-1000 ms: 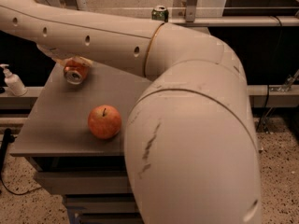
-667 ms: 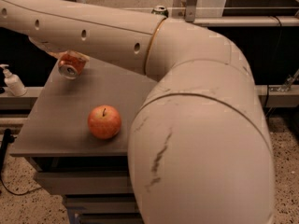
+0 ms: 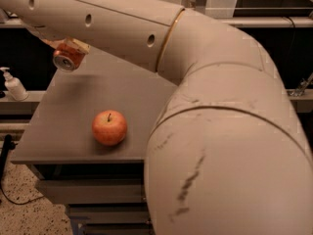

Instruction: Move coke can near green can

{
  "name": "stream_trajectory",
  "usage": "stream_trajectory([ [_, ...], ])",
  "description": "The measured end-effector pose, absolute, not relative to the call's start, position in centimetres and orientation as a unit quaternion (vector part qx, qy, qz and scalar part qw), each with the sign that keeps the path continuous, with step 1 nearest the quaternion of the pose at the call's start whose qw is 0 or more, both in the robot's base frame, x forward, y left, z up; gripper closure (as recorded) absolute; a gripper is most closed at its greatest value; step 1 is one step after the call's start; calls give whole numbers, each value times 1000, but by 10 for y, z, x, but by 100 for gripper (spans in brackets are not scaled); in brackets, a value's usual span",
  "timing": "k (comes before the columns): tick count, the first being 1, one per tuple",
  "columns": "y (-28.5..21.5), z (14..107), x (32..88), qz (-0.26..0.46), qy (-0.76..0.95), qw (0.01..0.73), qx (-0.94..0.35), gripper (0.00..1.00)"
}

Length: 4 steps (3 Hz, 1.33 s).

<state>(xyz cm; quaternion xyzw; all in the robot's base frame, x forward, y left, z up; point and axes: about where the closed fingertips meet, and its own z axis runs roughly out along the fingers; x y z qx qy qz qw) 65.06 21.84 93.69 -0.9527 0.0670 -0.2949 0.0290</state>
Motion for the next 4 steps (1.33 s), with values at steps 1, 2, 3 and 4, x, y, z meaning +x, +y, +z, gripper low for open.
stream_trajectory([
  [1, 217, 930, 643, -297, 74, 39, -951, 100],
  [2, 178, 941, 640, -336, 107, 29, -935, 100],
  [3, 114, 967, 644, -386, 159, 31, -908, 100],
  [4, 53, 994, 658, -426, 209, 45, -879, 100],
])
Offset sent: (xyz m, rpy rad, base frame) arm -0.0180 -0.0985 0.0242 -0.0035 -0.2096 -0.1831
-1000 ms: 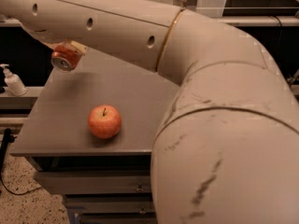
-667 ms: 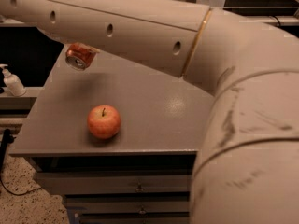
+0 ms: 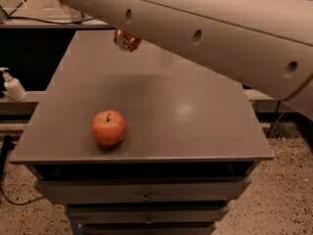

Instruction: Move coke can near green can

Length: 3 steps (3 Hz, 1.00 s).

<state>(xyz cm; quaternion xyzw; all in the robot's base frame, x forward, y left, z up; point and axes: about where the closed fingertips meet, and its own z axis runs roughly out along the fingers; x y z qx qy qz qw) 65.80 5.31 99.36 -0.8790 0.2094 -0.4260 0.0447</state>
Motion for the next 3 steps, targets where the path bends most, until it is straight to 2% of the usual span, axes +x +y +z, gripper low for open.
stream_trajectory([
  [2, -44, 991, 699, -434, 291, 29, -852, 100],
  [3, -45, 991, 700, -434, 291, 28, -852, 100],
])
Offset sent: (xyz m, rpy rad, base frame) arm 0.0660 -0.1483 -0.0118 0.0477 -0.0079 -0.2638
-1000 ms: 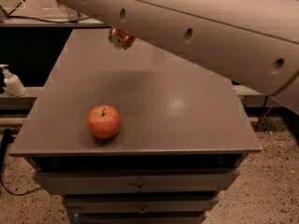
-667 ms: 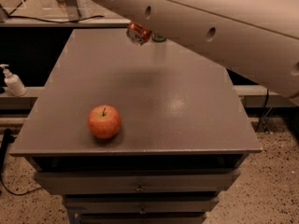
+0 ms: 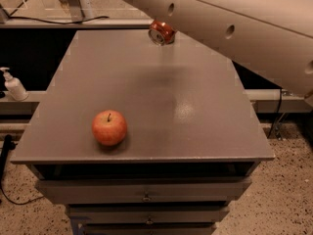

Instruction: Move coke can near green can

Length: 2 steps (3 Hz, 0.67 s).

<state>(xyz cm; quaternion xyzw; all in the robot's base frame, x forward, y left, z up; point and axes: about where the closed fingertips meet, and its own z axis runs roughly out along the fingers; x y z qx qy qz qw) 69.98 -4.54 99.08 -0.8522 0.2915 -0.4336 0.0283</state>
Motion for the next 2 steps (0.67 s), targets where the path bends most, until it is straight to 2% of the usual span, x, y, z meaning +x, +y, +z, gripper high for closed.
stream_trajectory([
  [1, -70, 988, 705, -435, 306, 28, -846, 100],
  [2, -102, 981, 720, -423, 334, 63, -840, 100],
])
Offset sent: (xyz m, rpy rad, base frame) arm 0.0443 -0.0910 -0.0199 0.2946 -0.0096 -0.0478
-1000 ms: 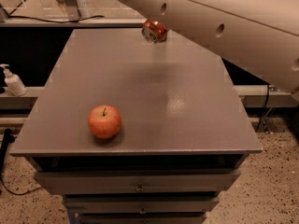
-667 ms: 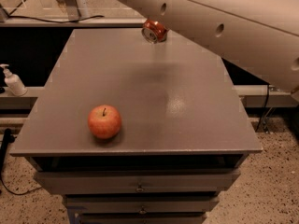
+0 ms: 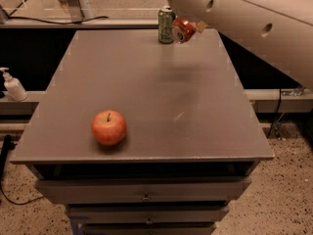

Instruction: Move coke can near green can

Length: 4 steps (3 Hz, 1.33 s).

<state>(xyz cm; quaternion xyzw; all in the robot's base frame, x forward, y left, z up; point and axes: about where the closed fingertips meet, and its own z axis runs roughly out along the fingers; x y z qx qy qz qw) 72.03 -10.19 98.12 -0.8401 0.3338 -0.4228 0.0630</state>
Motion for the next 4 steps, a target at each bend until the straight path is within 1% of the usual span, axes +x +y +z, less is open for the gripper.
stream_trajectory([
  [2, -118, 960, 773, -372, 359, 197, -833, 100],
  [3, -118, 943, 791, -350, 365, 230, -831, 100],
  [4, -123, 921, 802, -332, 380, 241, -829, 100],
])
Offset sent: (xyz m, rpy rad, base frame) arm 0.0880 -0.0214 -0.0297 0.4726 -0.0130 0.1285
